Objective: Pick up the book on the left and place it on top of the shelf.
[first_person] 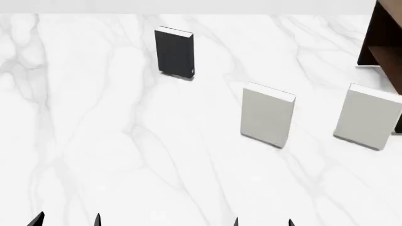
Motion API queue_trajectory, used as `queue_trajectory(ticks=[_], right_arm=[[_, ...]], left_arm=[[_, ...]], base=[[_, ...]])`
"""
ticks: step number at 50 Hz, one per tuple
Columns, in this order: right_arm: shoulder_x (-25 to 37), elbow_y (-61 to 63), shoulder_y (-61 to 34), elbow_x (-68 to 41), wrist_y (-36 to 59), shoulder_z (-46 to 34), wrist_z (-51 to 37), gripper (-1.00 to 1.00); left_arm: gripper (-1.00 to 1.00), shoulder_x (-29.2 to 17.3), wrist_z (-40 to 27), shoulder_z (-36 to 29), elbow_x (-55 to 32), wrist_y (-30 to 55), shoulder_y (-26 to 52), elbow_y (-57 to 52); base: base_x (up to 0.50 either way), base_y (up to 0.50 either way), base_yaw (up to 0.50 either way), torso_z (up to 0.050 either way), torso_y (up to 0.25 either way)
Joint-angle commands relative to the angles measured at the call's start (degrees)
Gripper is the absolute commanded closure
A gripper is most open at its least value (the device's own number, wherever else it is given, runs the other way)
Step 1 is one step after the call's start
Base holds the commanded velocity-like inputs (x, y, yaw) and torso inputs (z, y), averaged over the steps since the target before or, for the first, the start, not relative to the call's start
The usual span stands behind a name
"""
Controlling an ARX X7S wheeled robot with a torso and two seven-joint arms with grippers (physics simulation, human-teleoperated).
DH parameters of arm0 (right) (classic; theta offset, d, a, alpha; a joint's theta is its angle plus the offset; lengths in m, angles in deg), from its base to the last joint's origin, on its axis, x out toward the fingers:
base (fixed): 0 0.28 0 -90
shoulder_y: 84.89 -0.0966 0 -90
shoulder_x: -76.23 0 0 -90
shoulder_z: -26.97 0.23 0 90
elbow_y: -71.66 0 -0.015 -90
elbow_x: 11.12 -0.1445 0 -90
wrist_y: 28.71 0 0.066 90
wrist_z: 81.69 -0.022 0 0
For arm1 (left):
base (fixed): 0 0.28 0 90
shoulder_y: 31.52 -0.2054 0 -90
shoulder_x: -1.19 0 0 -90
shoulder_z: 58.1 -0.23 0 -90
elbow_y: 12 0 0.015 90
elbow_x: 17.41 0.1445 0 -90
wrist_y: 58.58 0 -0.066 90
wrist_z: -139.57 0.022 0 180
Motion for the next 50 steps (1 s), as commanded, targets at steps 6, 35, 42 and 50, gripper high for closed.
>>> queue_trajectory(ticks=[6,35,42,50], right_arm=[[1.9,-0.9,-0.5,-1.6,0.0,-2.3,-2.8,-1.0],[4.4,-1.1,-0.8,-6.0,2.1,-5.3,-4.6,-1.0],[4.8,0.0,-0.6,-6.2,3.0,-5.7,-5.8,-1.0],[7.4,18.3,-2.3,-7.8,24.1,-6.2,-8.5,-1.0]], left_arm=[[-1.0,-1.9,-2.0,-2.3,-2.2,0.0,0.2,0.2],[-1.0,-4.8,-4.9,-6.6,-2.5,-1.9,0.0,0.2],[-1.0,-5.2,-5.6,-7.1,-2.9,-1.5,-0.1,-0.4],[-1.0,-6.2,-8.9,-5.1,-6.5,20.7,2.1,-18.6]], base=[[0.0,0.0,0.0,0.0,0.0],[0.0,-0.16,0.0,0.0,0.0],[0.0,-0.06,0.0,0.0,0.0],[0.0,0.0,0.0,0.0,0.0]])
